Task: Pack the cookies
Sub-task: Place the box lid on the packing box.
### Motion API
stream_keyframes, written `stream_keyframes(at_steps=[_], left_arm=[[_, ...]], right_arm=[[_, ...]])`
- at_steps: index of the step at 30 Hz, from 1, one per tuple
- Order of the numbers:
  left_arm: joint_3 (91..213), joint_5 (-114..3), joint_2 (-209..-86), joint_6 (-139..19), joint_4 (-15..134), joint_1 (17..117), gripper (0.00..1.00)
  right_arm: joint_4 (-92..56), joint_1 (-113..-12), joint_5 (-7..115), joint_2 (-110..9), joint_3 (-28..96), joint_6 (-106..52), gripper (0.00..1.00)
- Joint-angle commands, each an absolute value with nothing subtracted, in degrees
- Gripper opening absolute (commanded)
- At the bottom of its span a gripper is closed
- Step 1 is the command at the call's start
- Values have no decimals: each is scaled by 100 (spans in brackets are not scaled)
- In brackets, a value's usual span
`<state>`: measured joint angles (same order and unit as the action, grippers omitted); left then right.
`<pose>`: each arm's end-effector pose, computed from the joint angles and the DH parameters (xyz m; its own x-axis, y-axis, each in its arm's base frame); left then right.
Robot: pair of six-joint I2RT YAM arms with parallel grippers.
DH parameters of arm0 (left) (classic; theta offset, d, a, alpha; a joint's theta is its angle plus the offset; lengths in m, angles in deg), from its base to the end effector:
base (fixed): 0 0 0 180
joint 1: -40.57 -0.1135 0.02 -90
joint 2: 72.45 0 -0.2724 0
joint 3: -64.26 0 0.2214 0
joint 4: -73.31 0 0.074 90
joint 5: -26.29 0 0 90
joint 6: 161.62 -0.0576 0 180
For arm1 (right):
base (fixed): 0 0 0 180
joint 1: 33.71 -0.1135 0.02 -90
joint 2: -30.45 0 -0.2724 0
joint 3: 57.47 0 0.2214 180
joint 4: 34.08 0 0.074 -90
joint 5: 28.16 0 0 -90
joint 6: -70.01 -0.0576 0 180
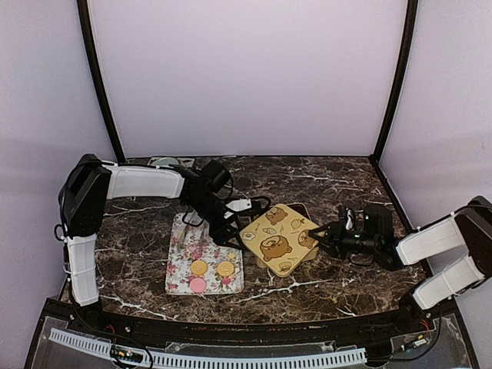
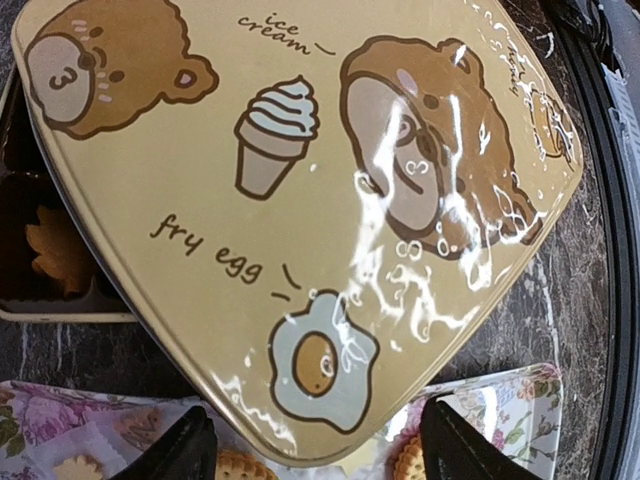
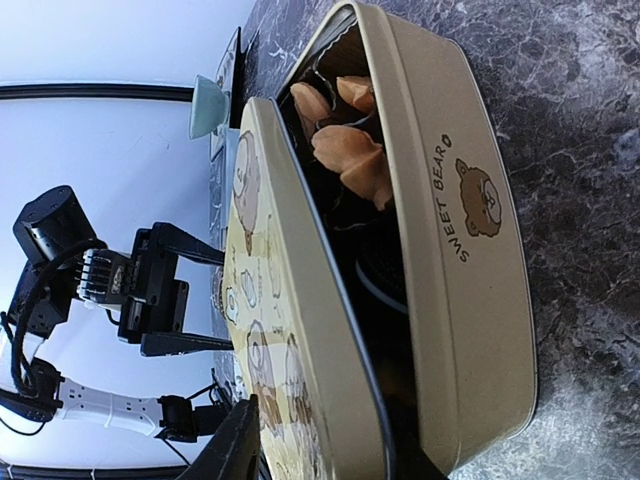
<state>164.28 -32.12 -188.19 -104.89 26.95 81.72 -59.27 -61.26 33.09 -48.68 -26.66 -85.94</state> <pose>0.2882 -0.2919 0.1901 -0.1475 0.7495 -0.6454 0.9881 0.0824 -0.1301 0.1914 0.1311 0.1667 -0.8704 0.4490 -0.2022 -0.0070 0.3993 0.9168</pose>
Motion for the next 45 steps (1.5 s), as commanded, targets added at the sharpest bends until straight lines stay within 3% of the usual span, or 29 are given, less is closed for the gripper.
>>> stream_keyframes(at_steps=[1, 16, 32, 40, 45], left_arm=[[16244, -3403, -18505, -10853, 2699, 8195, 73], [16084, -4458, -18482, -11058, 3331, 8489, 69], [16066, -4341, -18040, -10987, 3727, 8557, 65], [16091, -4505, -18276, -11016, 3757, 8557, 65], [16081, -4512, -18271, -11030, 3779, 8557, 65]], right_arm=[[-5414, -6054, 3389, -4772, -2387, -8437, 32], [-4536, -5918, 3183, -4822, -1710, -8261, 28], [-4446, -5691, 2848, -5155, -1384, -8360, 22], [-3974, -5683, 2938, -5200, -1103, -8001, 26], [-3572, -5610, 2965, -5285, -1053, -7682, 38]])
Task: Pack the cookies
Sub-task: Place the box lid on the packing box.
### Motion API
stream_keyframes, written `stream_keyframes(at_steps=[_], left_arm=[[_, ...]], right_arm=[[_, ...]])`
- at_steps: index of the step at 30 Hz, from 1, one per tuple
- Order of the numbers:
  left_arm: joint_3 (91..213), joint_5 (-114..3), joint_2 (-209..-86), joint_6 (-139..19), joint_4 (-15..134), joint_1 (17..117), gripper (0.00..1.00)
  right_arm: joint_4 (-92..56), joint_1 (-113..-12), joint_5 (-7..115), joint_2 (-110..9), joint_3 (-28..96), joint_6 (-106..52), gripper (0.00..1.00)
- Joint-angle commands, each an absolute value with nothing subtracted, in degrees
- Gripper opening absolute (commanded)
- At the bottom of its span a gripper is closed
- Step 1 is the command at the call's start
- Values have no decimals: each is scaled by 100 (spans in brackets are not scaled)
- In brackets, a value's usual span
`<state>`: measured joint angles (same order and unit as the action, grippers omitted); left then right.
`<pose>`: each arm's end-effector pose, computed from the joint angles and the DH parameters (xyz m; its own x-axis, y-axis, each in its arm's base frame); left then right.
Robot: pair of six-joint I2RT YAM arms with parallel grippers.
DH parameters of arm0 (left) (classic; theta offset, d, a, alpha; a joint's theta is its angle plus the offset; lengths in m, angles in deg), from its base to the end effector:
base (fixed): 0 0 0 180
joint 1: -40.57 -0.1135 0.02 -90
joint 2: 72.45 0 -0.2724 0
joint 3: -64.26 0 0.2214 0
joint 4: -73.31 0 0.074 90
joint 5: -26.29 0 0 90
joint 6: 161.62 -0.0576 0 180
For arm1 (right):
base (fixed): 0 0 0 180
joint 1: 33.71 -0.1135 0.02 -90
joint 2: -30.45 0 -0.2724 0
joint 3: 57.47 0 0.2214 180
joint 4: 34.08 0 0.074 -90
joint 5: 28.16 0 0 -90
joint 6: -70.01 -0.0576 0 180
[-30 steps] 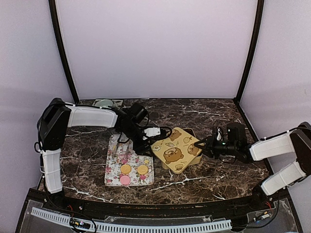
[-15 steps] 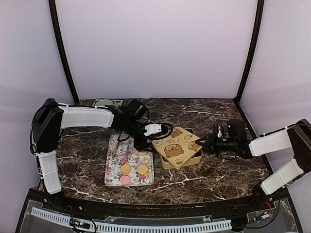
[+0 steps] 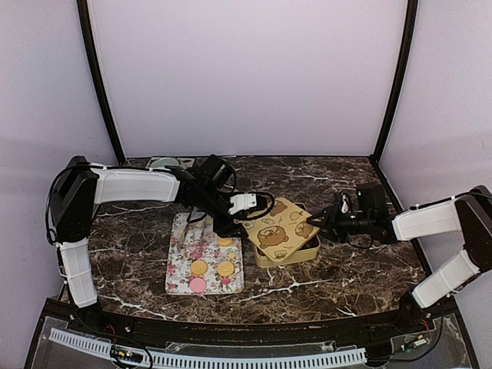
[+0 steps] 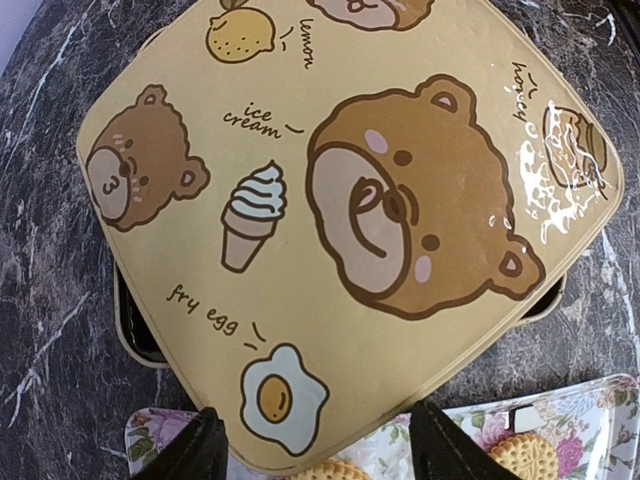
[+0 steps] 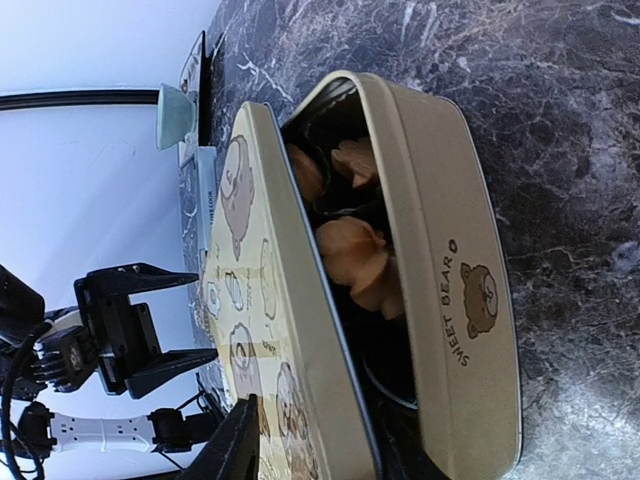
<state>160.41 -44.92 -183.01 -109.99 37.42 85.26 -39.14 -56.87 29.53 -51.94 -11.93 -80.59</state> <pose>0.2800 -0.3031 0.2146 0.0752 0.7522 -0.6546 0.9762 0.0783 0.2022 0.2319 0.1327 0.1861 -0.8913 0.4196 -0.1719 0.0537 0.4743 0.8787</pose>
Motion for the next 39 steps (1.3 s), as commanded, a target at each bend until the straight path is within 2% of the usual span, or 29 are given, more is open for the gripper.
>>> stream_keyframes(at_steps=[1, 7, 12, 19, 24, 29, 32, 39], left_arm=[[16081, -4516, -18275, -11036, 3788, 8557, 65], [16109, -4498, -18319, -11029, 3803, 8557, 65], [16110, -4531, -18349, -11062, 3842, 8558, 65], [16135, -4533, -18354, -11118, 3791, 8557, 65], [16140, -4543, -18339, -11215, 3728, 8566, 65], [16144, -4590, -18330, -11255, 3753, 8590, 65], [16130, -4622, -18328, -11294, 3772, 8592, 65], [16057, -4771, -18326, -11436, 3904, 8592, 65]], right_arm=[[-3468, -5592, 2976, -5278, -1029, -7584, 41], [-2809, -5540, 3120, -5004, -896, -7108, 59], [-1835, -5525, 3510, -4784, -572, -6443, 64], [-220, -5525, 4437, -4707, 337, -5401, 63], [-336, -5653, 4661, -5152, 1078, -5231, 62], [-208, -6221, 5029, -6001, 1731, -5084, 55], [-151, -6472, 5316, -6291, 1772, -5085, 47], [-417, -6677, 5709, -5824, 1251, -5266, 39]])
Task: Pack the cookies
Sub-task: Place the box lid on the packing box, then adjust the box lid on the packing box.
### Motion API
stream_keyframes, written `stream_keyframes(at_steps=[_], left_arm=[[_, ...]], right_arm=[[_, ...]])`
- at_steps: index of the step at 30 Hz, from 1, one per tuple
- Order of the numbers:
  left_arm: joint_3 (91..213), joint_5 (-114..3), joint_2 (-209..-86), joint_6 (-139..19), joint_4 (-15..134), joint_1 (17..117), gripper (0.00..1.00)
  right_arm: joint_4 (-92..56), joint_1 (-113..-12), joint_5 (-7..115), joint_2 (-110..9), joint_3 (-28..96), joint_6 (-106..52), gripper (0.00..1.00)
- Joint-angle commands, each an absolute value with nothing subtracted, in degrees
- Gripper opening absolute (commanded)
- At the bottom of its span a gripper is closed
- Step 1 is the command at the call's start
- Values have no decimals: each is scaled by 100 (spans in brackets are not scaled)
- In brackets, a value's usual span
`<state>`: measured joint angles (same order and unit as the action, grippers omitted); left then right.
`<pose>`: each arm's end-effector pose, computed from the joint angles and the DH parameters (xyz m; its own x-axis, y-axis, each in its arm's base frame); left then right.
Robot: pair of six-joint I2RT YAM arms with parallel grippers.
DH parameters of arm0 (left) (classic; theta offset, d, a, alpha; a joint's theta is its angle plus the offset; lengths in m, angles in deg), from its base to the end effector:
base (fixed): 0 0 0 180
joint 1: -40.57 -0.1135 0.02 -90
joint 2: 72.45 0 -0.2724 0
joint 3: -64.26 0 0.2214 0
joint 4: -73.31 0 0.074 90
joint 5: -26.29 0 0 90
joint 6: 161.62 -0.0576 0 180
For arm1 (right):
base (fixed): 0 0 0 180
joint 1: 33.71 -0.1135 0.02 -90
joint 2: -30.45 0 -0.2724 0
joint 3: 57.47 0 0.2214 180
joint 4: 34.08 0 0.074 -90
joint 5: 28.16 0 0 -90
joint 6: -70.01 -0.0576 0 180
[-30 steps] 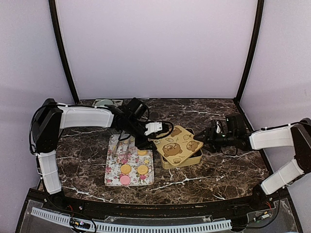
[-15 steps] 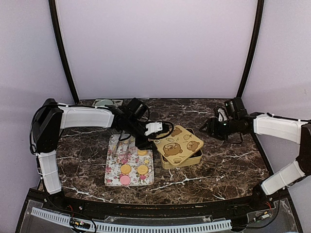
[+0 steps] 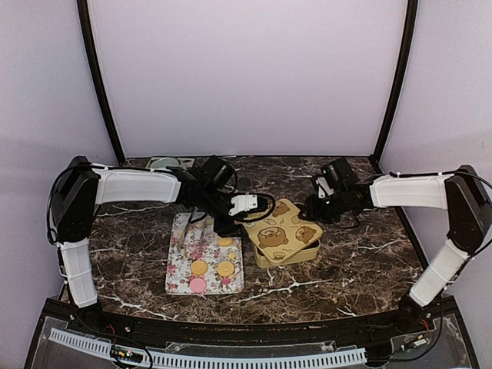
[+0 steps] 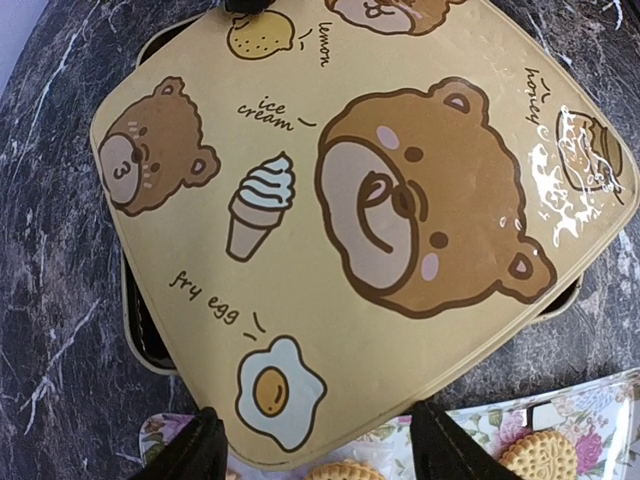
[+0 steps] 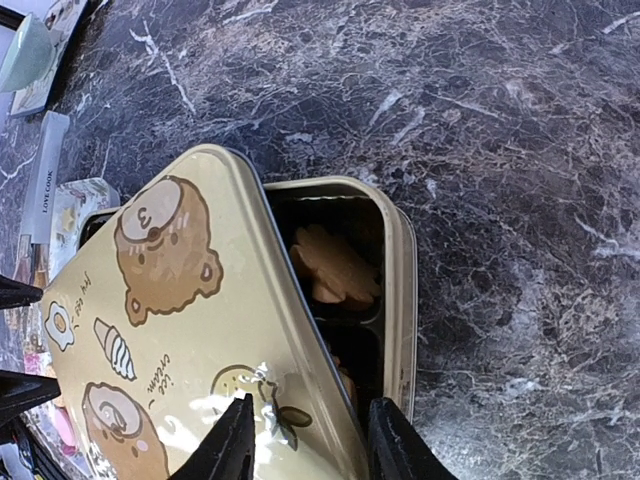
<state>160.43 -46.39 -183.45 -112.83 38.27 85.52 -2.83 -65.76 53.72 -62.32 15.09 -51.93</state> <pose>0.2814 -0.3052 0.2125 0.1267 0.7622 -0.6348 0.9661 0.0504 0.2534 0.2691 0.1781 0.2066 -0.8800 0.0670 -0.4703 -0.1584 0.8920 0.4234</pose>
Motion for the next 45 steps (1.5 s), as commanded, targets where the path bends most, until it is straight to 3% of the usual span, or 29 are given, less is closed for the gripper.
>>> stream_keyframes(at_steps=[1, 18, 42, 45], left_arm=[[16043, -4807, -18328, -11439, 3946, 8592, 65], [16239, -5017, -18510, -11350, 4226, 8595, 65], [16678, -5233, -18907, -11323, 4544, 8594, 65], [16732, -5125, -18908, -11279, 4513, 8594, 66]], right_arm=[[-425, -6697, 5730, -5741, 1183, -5289, 38], [-727, -7106, 5944, -5287, 463, -5770, 20], [-700, -7177, 5997, -5241, 587, -5941, 19], [-512, -7178, 6144, -5286, 756, -5860, 23]])
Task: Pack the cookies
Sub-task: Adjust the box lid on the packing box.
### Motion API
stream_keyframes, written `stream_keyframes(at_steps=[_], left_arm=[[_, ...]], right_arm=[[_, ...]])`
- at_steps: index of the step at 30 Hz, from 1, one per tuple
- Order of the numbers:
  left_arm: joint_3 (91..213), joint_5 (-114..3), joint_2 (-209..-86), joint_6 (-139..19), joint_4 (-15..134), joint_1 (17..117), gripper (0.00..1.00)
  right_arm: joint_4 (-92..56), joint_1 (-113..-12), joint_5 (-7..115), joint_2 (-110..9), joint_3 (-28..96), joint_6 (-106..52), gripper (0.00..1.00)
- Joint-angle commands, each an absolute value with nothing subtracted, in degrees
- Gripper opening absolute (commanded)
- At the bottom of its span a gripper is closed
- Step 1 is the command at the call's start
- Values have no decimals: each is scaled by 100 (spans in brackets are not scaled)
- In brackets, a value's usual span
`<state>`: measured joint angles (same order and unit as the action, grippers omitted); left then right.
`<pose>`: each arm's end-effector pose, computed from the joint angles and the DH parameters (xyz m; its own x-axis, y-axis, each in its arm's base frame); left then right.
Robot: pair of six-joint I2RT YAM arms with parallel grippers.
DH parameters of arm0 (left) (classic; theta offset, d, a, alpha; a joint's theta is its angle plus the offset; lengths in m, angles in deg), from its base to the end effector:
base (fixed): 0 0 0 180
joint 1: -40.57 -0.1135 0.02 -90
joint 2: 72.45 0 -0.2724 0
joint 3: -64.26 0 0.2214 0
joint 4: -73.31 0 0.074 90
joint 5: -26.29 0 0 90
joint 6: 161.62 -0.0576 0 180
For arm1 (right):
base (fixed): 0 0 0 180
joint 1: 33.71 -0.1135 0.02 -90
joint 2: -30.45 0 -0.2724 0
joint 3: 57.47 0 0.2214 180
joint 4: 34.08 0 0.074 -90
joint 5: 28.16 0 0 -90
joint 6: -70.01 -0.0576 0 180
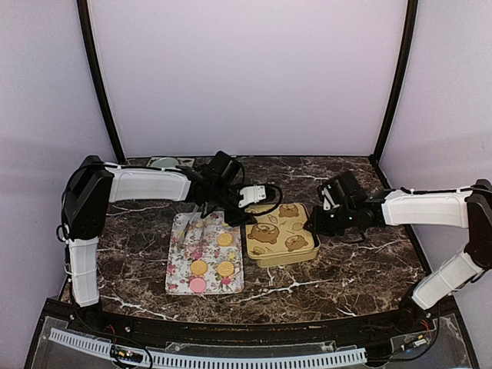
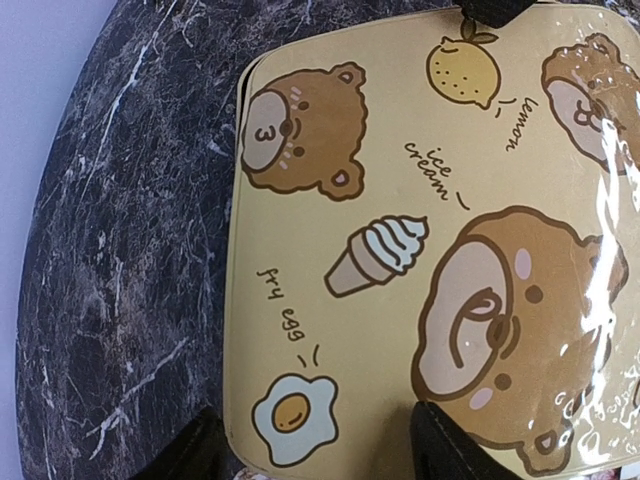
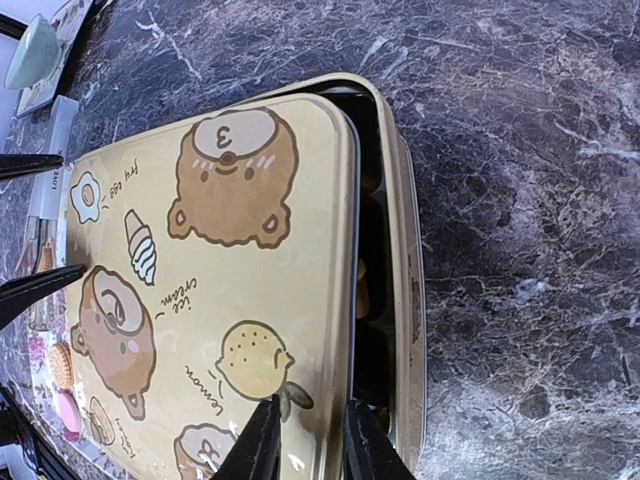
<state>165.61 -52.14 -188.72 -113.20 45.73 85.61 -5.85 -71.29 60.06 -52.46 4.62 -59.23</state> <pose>0.3103 -0.3271 0.2126 0.1723 0.7476 -0.6414 0.9135 0.1223 0.3879 0.2205 0.1719 0.2058 -0.8594 0.1365 -0.4928 -0.1060 0.8953 0.4328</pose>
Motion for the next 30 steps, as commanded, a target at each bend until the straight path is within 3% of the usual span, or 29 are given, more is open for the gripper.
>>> stream_keyframes(at_steps=[1, 10, 18, 24, 27, 30], left_arm=[[16742, -5090, -18908, -11262, 4506, 8593, 65], [16934, -4897, -18900, -11069, 4314, 8593, 66], [17364, -4789, -18544, -11053, 3573, 8506, 76], [16829, -4745, -18083, -11398, 2977, 8298, 77], [16305, -4867, -17889, -11478, 3010, 8235, 76], [15897, -4853, -17718, -11382, 3115, 8143, 74]], right_arm=[[-419, -7177, 6207, -5294, 813, -5829, 24], [89, -7133, 6718, -5150, 1102, -5570, 30], [79, -7120, 6616, -5304, 1203, -5528, 41], [-84, -6914, 6280, -5212, 1113, -5535, 46], [-92, -6736, 6262, -5129, 1068, -5579, 44], [-7, -6498, 6298, -5086, 1053, -5622, 34]])
